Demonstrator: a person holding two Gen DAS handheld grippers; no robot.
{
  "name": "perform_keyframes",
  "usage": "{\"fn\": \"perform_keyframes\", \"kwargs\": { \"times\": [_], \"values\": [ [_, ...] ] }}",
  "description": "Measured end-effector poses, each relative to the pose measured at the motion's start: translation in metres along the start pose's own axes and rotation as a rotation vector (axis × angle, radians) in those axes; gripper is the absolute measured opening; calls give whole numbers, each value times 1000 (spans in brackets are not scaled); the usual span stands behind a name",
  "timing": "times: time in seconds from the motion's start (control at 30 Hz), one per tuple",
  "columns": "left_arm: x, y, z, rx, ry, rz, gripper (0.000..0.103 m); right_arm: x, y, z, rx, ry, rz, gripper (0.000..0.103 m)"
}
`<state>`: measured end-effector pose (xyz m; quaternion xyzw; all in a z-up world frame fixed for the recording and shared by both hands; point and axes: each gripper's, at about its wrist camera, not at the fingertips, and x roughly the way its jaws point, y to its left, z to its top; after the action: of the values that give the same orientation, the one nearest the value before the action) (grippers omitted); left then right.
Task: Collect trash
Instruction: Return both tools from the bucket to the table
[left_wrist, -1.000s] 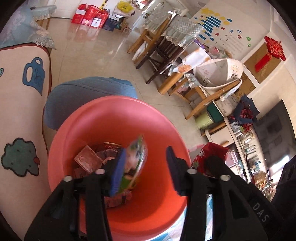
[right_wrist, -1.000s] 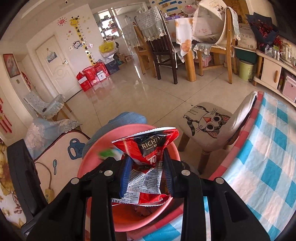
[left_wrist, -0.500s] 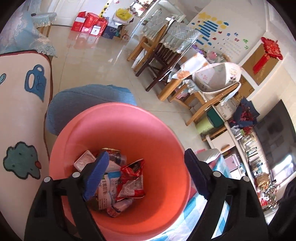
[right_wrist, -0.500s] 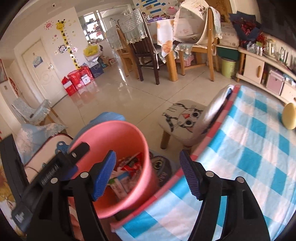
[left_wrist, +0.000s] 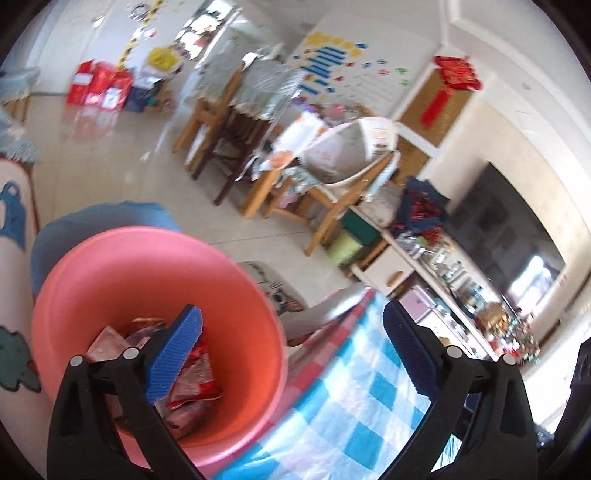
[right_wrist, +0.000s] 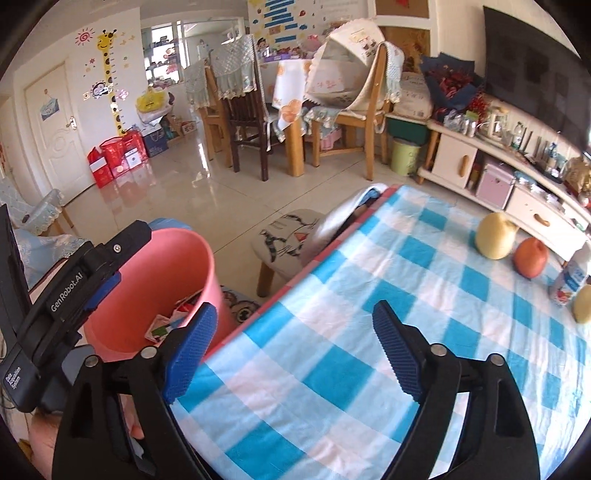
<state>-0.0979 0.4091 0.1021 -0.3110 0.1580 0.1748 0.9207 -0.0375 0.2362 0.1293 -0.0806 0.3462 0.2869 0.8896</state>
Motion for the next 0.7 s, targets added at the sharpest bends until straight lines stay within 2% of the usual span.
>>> {"fn": "perform_keyframes", "kwargs": {
  "times": [0.1,0.23,0.47,0.7],
  "values": [
    [-5,-16,-6,49,-16,-39,99,-14,-10,-4,1,-23,-33,87],
    [-8,-35,-15,96,0,-73,99,-31,-21,-9,6,-60,-71,88],
    [-25,-74,-35,252,1,-139,99,-66,-34,-24,-23,-148,-168,89],
    [-33,-99,-51,294,73,-186,99,-104,-55,-42,-17,-247,-276,90]
  ]
}}
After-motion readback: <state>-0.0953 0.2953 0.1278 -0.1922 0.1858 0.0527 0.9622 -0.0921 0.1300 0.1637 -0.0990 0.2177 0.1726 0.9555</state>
